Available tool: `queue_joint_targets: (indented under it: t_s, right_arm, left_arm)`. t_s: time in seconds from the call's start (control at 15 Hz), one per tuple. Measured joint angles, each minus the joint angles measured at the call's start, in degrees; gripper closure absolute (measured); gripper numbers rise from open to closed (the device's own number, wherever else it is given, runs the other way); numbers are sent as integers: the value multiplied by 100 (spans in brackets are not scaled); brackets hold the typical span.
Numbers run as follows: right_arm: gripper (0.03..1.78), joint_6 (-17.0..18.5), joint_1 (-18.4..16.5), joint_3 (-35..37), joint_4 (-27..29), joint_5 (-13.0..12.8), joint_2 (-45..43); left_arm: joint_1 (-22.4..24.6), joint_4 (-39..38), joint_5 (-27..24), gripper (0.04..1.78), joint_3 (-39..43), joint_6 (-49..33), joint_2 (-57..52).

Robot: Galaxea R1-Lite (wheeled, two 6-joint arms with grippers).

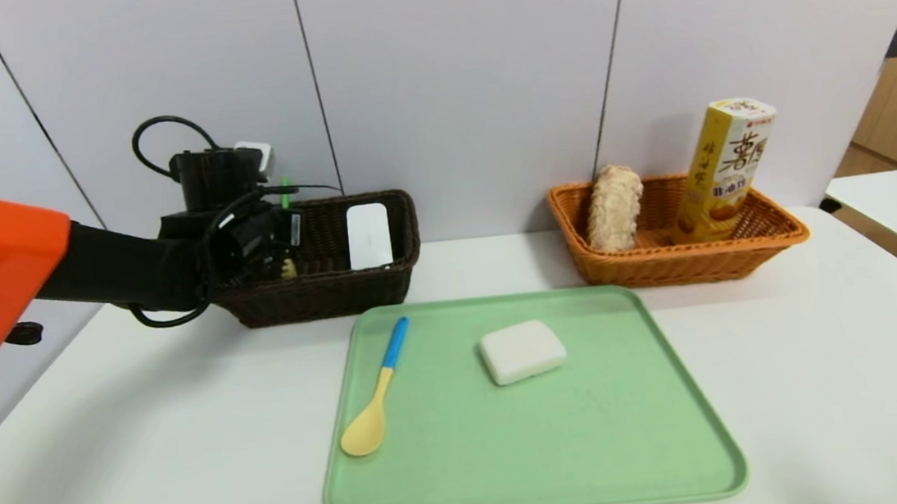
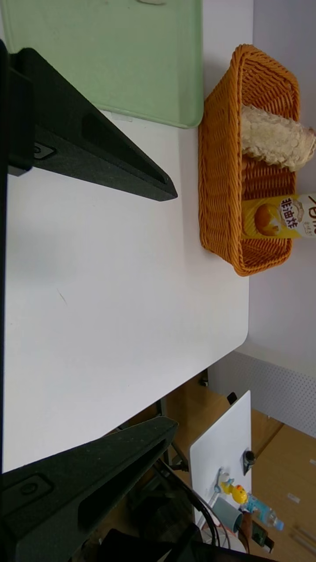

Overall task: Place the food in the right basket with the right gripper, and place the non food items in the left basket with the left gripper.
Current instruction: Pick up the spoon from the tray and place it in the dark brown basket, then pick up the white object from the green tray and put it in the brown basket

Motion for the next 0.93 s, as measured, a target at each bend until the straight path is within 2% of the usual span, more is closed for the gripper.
queue_joint_targets:
  t_s: [0.13, 0.33, 0.53, 0.8, 0.93]
  right_arm:
    - [12, 7, 0, 4, -2, 0, 0]
    - [12, 7, 0, 6, -2, 5, 0]
    - [12, 21, 0, 63, -2, 0, -16]
    - [12, 29, 0, 155, -2, -2, -127]
    - [12, 33, 2, 172, -2, 61, -199]
  left_arm:
    - [5, -216, -11, 92, 20, -85, 4]
    - [-6, -240, -67, 67, 22, -144, -116]
    - [-290, -122, -725, 49, 85, -140, -664]
    - [-1646, 166, -1987, 34, 577, 661, -1496]
    - [-2293, 295, -2361, 29, 701, 957, -1648]
